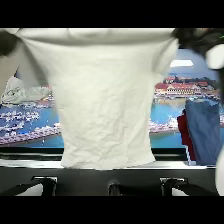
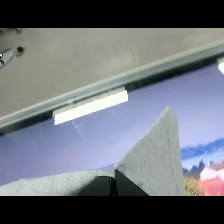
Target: Fold the shirts.
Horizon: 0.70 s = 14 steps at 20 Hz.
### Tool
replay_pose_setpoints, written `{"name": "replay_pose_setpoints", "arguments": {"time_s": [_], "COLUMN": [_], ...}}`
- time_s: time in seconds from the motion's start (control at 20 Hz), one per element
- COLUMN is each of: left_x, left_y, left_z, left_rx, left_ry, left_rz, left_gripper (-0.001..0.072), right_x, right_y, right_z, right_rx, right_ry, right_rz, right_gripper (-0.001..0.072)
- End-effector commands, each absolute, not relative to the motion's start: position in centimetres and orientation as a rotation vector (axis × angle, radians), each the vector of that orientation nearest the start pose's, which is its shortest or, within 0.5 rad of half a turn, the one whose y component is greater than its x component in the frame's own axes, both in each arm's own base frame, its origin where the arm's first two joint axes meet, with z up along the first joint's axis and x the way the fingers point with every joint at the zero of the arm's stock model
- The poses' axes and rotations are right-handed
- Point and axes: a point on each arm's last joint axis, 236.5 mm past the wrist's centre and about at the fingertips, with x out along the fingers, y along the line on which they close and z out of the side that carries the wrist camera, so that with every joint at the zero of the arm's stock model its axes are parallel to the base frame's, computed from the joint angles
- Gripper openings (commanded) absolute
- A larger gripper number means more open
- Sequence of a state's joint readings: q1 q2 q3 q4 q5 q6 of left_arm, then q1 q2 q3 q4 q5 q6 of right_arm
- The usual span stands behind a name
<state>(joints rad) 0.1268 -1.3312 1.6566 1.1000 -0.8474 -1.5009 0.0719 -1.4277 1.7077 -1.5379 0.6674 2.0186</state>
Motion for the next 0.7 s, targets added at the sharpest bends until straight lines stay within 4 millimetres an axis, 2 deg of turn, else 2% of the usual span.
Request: {"name": "replay_pose_setpoints", "arguments": {"time_s": [0.0,0.1,0.15,0.2,0.25,0.3,0.35,0.4,0.45,0.55,0.6,0.65], "left_x": [55.8,55.9,55.7,55.5,55.1,54.8,54.5,54.1,53.8,53.4,53.3,53.1], "left_y": [-3.3,-4.4,-4.6,-4.6,-4.5,-4.4,-4.1,-3.8,-3.5,-3.1,-3.0,-3.1], "left_z": [12.3,8.2,6.8,5.8,5.2,5.1,5.0,4.7,4.5,4.3,4.3,4.2], "left_rx": [-0.453,-0.491,-0.486,-0.475,-0.447,-0.415,-0.391,-0.374,-0.363,-0.366,-0.366,-0.367], "left_ry": [0.769,0.868,0.905,0.933,0.954,0.963,0.971,0.985,0.997,1.013,1.019,1.029], "left_rz": [-0.198,-0.218,-0.225,-0.235,-0.249,-0.267,-0.281,-0.293,-0.299,-0.297,-0.299,-0.302], "left_gripper": [0.0031,0.0032,0.0031,0.0032,0.0032,0.0032,0.0032,0.0032,0.0032,0.0032,0.0032,0.0032], "right_x": [59.7,58.1,57.1,56.2,55.3,53.7,51.3,48.7,45.0,37.8,34.4,31.6], "right_y": [7.5,8.6,8.7,8.7,8.6,8.7,8.3,7.4,5.9,3.8,3.5,3.8], "right_z": [10.4,4.2,1.9,0.7,0.7,1.2,1.7,1.6,1.0,-0.8,-2.0,-3.3], "right_rx": [0.730,0.747,0.716,0.668,0.602,0.511,0.407,0.331,0.299,0.345,0.379,0.399], "right_ry": [0.712,0.911,0.994,1.048,1.083,1.139,1.217,1.311,1.466,1.766,1.894,1.977], "right_rz": [-0.059,-0.092,-0.102,-0.092,-0.061,0.006,0.080,0.121,0.136,0.141,0.144,0.142], "right_gripper": [0.0050,0.0050,0.0050,0.0088,0.0327,0.0628,0.0669,0.0668,0.0666,0.0658,0.0616,0.0616]}}
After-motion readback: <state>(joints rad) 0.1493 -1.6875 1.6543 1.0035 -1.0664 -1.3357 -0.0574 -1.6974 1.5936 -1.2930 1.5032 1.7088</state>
